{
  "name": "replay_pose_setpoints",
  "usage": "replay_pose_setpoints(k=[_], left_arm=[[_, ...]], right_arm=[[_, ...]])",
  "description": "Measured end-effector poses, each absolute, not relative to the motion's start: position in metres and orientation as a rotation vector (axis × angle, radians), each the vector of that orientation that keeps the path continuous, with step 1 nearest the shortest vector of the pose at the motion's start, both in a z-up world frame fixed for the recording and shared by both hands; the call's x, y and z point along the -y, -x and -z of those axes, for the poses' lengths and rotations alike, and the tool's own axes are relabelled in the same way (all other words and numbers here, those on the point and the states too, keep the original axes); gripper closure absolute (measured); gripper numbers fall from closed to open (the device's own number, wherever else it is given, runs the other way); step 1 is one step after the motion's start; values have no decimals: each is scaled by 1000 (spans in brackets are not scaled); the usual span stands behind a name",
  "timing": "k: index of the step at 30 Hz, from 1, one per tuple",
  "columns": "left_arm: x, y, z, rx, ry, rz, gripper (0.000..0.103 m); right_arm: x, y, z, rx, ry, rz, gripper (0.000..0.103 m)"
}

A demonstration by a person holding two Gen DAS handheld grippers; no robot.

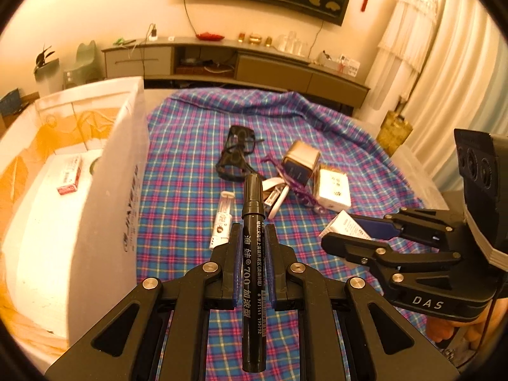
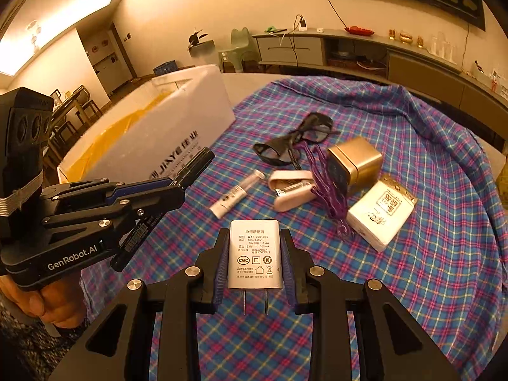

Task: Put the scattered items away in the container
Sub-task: 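Carry the black marker and white charger plug over the foam container with both grippers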

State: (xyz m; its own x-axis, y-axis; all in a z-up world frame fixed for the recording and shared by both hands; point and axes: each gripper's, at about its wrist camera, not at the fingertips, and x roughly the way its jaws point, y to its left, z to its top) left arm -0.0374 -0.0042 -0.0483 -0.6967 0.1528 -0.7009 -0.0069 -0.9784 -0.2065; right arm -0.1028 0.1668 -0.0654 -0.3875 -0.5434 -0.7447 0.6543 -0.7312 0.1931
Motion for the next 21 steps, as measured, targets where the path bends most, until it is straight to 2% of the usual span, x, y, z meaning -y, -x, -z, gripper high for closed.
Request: replay_pose_setpoints(k=[21], left_arm=[[34,-3,-5,353,1010,-2857,90]], right_arm=[[-129,67,10,-149,-976,2160,71]])
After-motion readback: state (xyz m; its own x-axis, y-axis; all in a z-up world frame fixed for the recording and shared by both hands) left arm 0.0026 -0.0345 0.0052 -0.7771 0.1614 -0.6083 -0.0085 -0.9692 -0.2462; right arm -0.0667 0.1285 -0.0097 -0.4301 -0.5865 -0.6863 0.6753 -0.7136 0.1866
